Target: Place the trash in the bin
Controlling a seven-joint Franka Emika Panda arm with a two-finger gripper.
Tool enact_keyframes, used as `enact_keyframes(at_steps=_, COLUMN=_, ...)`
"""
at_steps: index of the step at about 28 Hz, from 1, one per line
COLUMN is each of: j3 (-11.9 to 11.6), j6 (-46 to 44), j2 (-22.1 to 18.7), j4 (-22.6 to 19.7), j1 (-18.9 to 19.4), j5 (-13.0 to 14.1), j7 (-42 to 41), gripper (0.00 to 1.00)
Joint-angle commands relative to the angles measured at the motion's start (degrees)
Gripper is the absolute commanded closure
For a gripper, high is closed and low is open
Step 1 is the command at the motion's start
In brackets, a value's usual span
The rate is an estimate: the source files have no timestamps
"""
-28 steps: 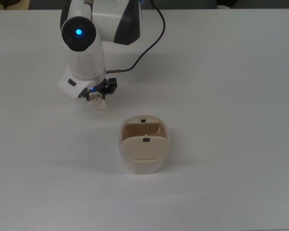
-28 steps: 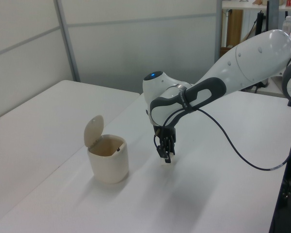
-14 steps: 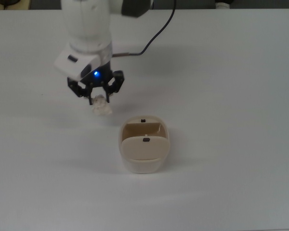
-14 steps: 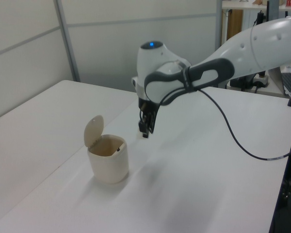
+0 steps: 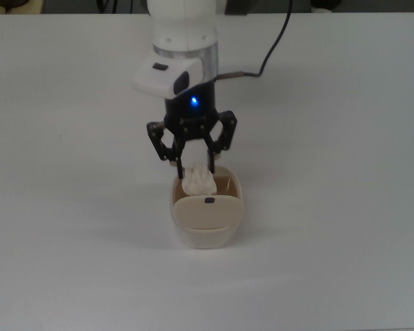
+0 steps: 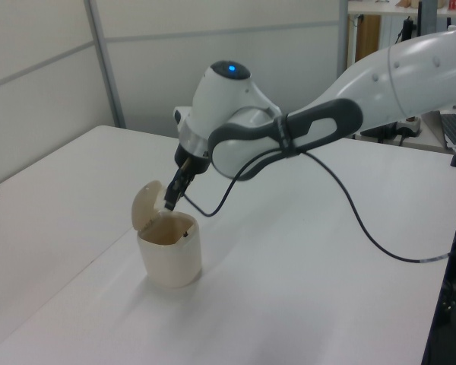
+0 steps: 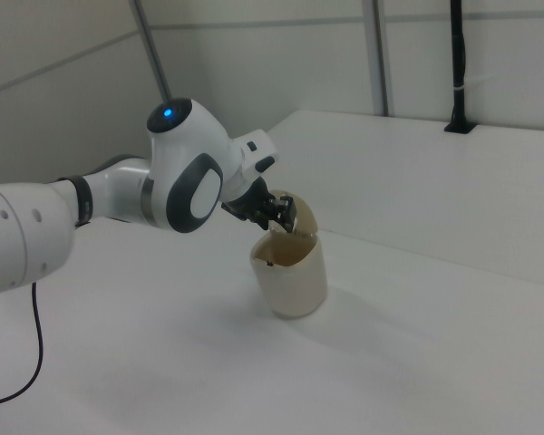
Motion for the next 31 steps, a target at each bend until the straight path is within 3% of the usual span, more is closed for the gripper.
enact_keyframes(at_steps=1, j3=-0.09, j6=3.52, j2=1.22, j4=0.18, j1=1.37, j5=-0.62, j7=3.49, gripper=0.0)
enact_keyframes(at_steps=6, j3=-0.44, j6=2.55, j2=0.87, j4=0.09, j1=1.37, j5=-0.62, j7=3.67, gripper=0.0)
enact_keyframes(at_steps=12, j3=-0.71, j6=-14.19, j2=-3.69, j4=0.18, j1=-0.03, j5=-0.53, j7=3.23, gripper=0.0)
enact_keyframes(at_steps=31, j3=-3.34, j6=-47.81, j2=-14.77, j4=2.29, j1=-0.74, j5=-0.35, j7=6.31, gripper=0.0)
